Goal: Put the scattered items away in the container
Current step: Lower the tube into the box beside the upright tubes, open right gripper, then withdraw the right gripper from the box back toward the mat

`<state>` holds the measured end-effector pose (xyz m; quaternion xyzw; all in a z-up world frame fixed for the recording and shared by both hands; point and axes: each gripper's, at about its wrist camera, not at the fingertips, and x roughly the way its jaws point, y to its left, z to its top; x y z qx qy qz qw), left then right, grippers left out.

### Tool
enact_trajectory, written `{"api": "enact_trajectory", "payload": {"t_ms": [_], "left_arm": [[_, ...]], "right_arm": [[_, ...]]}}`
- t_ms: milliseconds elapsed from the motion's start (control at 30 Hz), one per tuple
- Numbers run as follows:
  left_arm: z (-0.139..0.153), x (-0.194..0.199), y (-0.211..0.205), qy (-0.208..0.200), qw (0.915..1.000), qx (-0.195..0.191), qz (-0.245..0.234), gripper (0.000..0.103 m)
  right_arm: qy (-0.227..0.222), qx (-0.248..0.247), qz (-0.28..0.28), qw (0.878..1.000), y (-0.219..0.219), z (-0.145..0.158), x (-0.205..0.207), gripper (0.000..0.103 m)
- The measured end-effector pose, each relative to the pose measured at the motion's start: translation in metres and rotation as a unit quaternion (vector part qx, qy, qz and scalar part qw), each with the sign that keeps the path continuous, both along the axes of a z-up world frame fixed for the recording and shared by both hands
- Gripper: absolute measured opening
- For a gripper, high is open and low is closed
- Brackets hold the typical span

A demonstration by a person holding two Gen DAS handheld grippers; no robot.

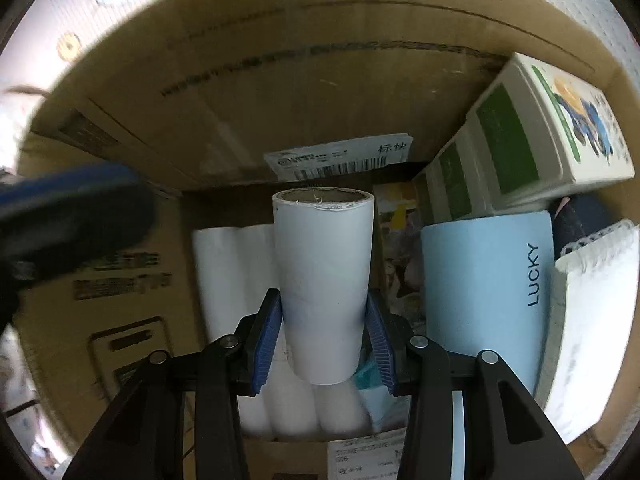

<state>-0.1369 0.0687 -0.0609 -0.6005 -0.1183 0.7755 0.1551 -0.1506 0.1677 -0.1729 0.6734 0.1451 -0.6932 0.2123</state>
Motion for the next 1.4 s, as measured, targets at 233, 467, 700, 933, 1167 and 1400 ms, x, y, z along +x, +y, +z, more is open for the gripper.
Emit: {"api": "enact_trajectory", "payload": {"t_ms": [233,467,700,933,1167,1400], "left_arm": [[0.011,0.005,-0.019,0.019,0.9997,0.008,0.011,0.009],[0.01,0.007,-0.025,0.024,0.9997,0.0,0.008,0.009],[0.009,0.009,-0.025,0.024,0.9997,0.004,0.002,0.009],[0.022,0.015,-0.015,0.067,0.9977,-0.011,-0.01,0.01],[0.023,0.022,-0.016,0.085,0.9963,0.011,0.005,0.041],[0.026,0.034,-0.018,0.11,0.9933,0.032,0.015,0.056]], "right_arm": [[0.001,0.06,0.029,0.998,-0.021,-0.01,0.001,0.04],[-0.009,0.121,0.097,0.988,-0.037,-0.025,0.013,0.04],[-0.07,0.072,0.073,0.992,-0.03,-0.033,0.014,0.04],[-0.019,0.045,0.055,0.997,-0.018,0.01,0.033,0.04],[0.029,0.023,0.039,0.999,0.01,0.052,0.052,0.04],[0.089,0.034,0.039,0.995,-0.011,0.073,0.067,0.041]]}}
